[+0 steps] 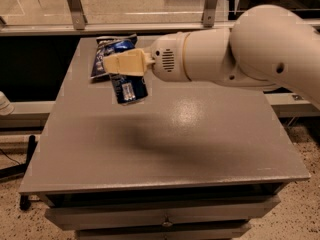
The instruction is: Place pepsi can upright
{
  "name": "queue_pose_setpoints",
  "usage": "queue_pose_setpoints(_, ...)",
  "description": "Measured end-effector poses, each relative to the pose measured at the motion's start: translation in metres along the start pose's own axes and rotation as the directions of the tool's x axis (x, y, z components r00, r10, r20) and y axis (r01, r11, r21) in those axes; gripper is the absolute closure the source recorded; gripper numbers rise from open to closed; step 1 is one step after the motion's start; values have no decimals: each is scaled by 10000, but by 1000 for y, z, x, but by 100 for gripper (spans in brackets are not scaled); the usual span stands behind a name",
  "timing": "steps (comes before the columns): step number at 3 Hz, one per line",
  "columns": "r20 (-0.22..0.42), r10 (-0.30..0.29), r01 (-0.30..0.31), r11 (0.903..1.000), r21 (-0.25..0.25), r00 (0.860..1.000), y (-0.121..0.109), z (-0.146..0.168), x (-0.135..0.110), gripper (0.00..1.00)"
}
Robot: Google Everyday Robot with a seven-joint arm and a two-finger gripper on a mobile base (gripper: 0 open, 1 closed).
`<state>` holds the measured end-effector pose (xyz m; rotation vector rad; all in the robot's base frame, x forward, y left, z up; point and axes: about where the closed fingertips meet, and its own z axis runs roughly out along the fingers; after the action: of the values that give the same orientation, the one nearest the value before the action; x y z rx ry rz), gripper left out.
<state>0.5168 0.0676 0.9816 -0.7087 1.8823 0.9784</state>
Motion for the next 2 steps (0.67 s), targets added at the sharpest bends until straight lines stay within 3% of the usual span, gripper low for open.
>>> queue_pose_setpoints(1, 321, -609, 612, 9981, -93, 9976, 4, -3, -4, 100)
queue_pose_setpoints(2, 1786, -1172, 1232, 9921, -228, 9769, -9, -25, -16, 100)
